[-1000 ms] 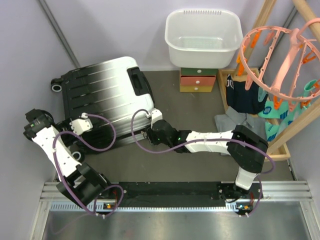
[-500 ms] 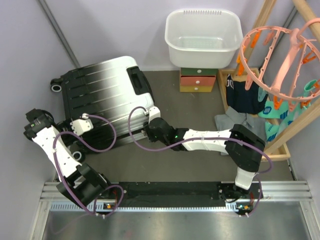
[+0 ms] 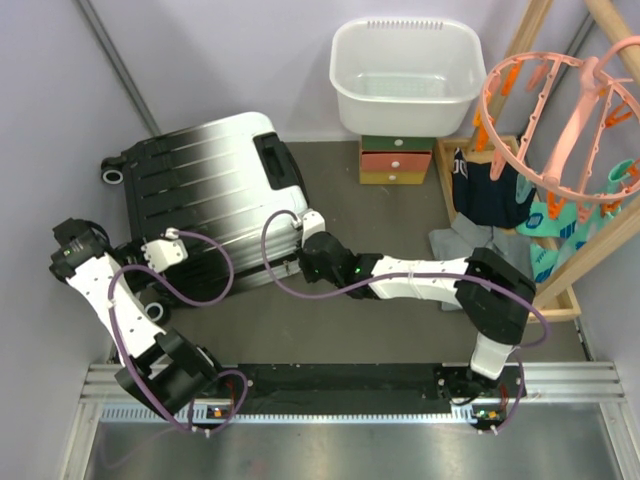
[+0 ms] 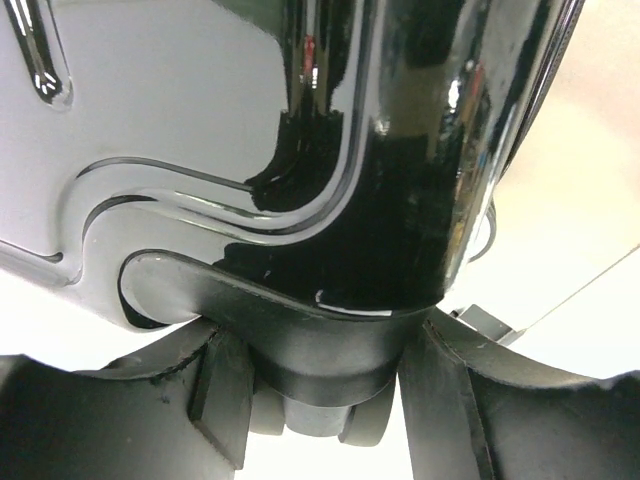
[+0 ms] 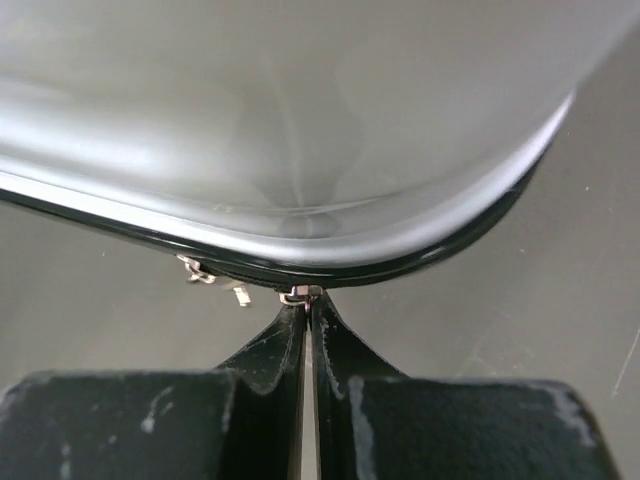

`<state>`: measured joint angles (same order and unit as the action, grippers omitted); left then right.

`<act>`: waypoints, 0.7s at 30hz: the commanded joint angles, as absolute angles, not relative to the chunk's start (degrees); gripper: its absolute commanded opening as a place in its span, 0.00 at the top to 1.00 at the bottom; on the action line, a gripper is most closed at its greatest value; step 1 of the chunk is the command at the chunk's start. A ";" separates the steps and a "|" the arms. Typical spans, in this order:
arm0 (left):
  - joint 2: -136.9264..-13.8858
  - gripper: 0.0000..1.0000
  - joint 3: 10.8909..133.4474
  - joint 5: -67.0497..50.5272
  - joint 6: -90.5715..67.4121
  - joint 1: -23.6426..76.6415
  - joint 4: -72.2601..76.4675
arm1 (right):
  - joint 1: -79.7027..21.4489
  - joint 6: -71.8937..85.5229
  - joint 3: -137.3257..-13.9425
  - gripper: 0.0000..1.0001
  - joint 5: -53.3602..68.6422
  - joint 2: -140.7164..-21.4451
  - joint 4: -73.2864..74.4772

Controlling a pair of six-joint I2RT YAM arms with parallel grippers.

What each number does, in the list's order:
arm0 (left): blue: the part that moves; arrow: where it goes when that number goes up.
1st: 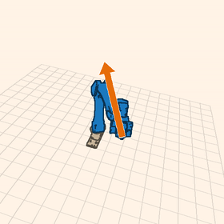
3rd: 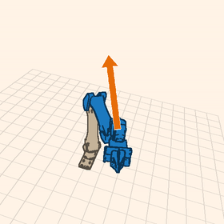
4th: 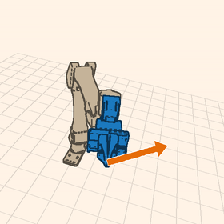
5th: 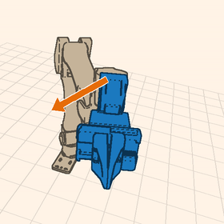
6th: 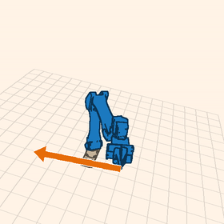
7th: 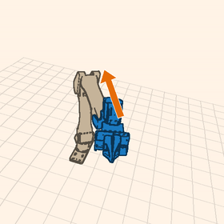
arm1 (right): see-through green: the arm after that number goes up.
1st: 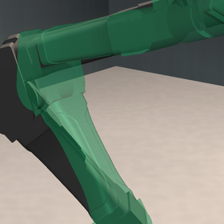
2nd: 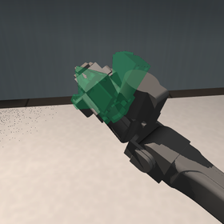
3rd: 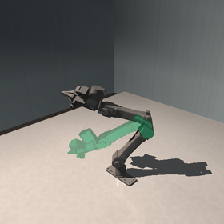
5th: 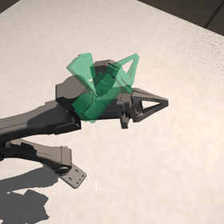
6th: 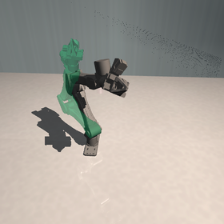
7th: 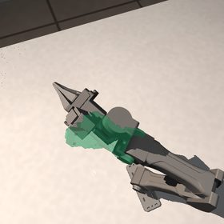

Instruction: Open, take out, and arrange the luggage

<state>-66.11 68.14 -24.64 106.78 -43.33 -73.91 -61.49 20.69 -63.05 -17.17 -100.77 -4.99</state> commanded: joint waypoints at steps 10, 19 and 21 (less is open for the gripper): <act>-63.90 1.00 65.65 -22.41 106.79 -43.16 -79.37 | -50.28 11.25 -61.88 1.00 -4.93 -97.03 -2.46; -63.37 1.00 64.86 -22.50 107.32 -43.15 -78.75 | -46.86 1.85 -65.30 1.00 -0.27 -97.30 4.39; -63.37 1.00 64.86 -22.33 107.31 -43.15 -78.57 | -45.53 2.11 -64.43 1.00 1.13 -96.25 4.22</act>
<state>-64.10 66.26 -25.28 106.45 -42.92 -72.62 -50.43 5.80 -63.64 3.11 -98.63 -0.19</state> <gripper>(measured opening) 0.549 0.009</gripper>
